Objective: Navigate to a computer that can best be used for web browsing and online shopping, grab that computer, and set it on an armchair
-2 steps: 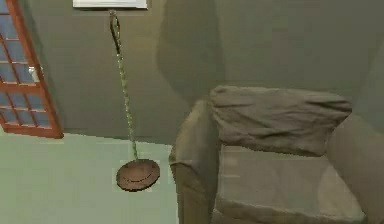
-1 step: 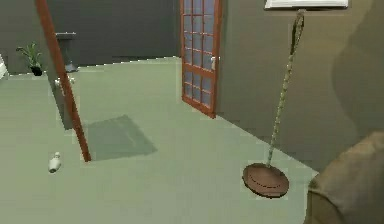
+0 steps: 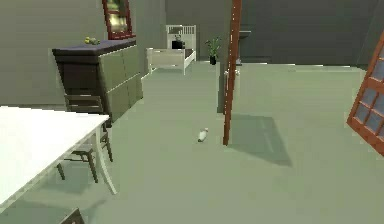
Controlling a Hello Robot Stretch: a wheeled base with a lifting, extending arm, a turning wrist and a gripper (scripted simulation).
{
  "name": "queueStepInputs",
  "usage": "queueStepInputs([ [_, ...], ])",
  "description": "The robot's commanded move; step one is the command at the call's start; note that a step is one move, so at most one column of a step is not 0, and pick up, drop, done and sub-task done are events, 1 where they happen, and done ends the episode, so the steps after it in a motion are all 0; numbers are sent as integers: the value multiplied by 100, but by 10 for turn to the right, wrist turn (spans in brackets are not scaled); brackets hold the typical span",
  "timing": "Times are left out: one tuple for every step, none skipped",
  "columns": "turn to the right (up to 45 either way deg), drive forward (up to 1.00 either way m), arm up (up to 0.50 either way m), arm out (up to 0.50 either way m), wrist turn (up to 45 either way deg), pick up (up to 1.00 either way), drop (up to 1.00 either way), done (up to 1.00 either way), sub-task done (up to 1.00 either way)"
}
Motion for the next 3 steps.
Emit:
queueStepInputs([
  [-60,0,0,0,0,0,0,0,0],
  [0,65,0,0,0,0,0,0,0],
  [0,100,0,0,0,0,0,0,0],
])
